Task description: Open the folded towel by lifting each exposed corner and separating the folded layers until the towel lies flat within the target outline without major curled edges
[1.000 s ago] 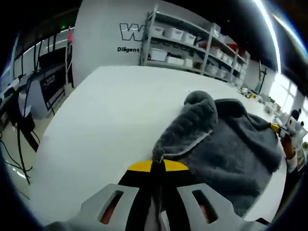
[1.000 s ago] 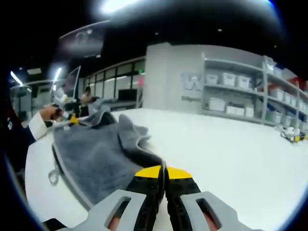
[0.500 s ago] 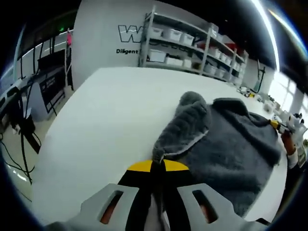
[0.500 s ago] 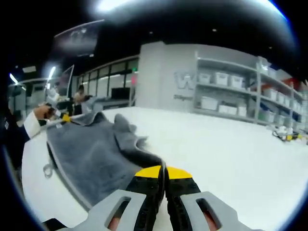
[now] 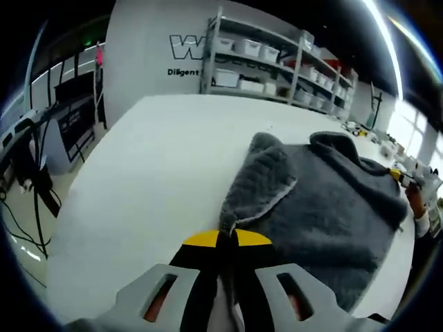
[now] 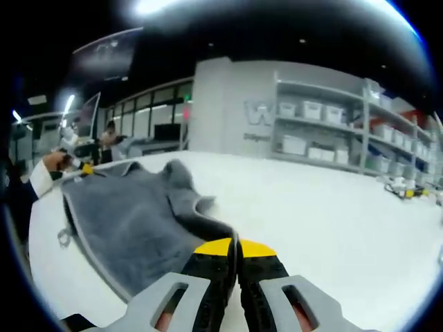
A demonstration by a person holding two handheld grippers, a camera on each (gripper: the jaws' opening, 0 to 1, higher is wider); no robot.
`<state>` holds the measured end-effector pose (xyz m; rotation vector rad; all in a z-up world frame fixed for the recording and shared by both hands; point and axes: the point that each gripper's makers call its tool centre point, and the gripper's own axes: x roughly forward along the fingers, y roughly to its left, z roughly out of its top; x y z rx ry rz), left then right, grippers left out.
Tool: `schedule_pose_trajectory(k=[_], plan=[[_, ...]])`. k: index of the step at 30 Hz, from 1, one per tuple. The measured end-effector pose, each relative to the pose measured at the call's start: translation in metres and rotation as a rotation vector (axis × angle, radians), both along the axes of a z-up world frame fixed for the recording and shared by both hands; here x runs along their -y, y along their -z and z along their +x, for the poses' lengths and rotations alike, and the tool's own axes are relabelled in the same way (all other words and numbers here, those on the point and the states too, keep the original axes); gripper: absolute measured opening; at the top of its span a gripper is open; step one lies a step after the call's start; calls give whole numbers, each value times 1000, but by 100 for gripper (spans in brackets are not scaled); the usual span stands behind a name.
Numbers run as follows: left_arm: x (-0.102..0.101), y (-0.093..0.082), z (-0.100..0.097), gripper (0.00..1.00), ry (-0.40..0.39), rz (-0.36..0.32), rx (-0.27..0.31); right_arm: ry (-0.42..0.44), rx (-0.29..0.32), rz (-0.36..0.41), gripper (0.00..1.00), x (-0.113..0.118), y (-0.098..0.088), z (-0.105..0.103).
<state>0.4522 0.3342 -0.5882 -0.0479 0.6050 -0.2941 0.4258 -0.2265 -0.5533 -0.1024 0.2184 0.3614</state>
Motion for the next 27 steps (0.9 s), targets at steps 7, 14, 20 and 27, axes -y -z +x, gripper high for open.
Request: schedule_pose_trajectory(k=[7, 14, 20, 27], plan=[[8, -2, -9, 5, -6, -1, 22, 30, 0, -13, 0, 18, -1, 1], [8, -5, -10, 5, -5, 6, 21, 55, -3, -28, 0, 35, 1, 2], [15, -3, -21, 5, -6, 12, 20, 59, -15, -30, 0, 42, 6, 6], [6, 0, -24, 5, -17, 11, 16, 71, -24, -43, 0, 49, 7, 6]])
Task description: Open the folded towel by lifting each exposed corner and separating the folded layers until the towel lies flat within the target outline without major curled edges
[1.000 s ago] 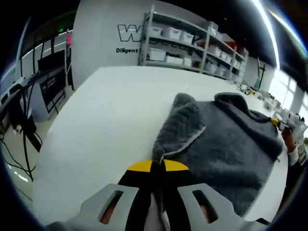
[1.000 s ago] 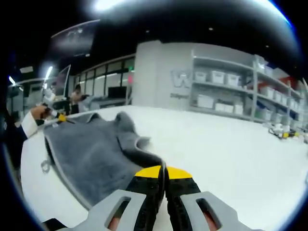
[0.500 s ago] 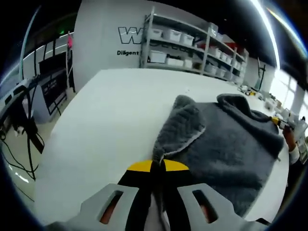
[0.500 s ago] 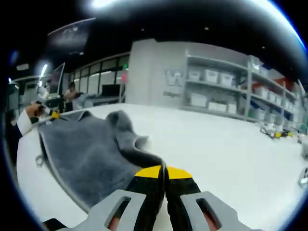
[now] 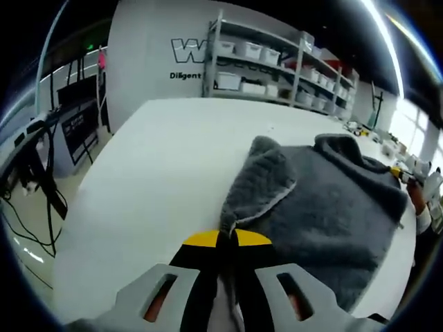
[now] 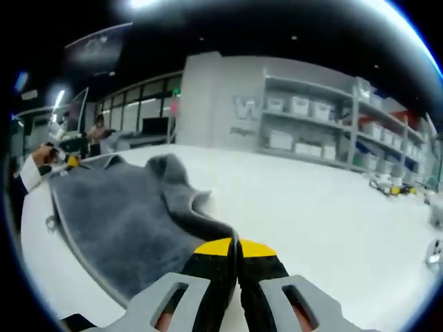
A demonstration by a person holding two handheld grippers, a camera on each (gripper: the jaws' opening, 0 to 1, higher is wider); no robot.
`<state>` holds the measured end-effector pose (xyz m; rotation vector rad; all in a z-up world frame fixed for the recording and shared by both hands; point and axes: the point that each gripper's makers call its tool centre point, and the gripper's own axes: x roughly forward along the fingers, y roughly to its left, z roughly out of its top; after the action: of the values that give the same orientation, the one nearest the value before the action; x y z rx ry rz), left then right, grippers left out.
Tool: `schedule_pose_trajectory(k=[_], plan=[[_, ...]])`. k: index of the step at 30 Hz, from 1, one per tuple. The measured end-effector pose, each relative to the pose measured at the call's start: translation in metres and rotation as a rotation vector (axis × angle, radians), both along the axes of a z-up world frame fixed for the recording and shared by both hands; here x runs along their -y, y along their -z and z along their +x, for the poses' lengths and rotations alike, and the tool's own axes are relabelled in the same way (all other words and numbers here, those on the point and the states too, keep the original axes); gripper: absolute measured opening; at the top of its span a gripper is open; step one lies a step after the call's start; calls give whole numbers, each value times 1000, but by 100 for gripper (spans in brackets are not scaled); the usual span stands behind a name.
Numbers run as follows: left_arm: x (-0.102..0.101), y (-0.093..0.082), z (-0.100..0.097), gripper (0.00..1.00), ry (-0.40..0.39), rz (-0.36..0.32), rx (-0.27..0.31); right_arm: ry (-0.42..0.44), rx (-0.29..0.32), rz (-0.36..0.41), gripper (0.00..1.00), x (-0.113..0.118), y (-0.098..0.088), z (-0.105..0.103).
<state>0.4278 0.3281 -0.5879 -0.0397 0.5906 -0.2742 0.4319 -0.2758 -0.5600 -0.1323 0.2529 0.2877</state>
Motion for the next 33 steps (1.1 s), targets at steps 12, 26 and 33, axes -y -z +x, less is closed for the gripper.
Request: schedule_pose_trajectory(k=[12, 26, 33], plan=[[-18, -3, 12, 5, -18, 1, 8, 33, -8, -8, 0, 25, 1, 2], [-40, -4, 16, 5, -45, -2, 20, 62, -18, -9, 0, 46, 4, -1], [-46, -4, 20, 5, -48, -4, 20, 62, -23, -12, 0, 51, 5, 0]])
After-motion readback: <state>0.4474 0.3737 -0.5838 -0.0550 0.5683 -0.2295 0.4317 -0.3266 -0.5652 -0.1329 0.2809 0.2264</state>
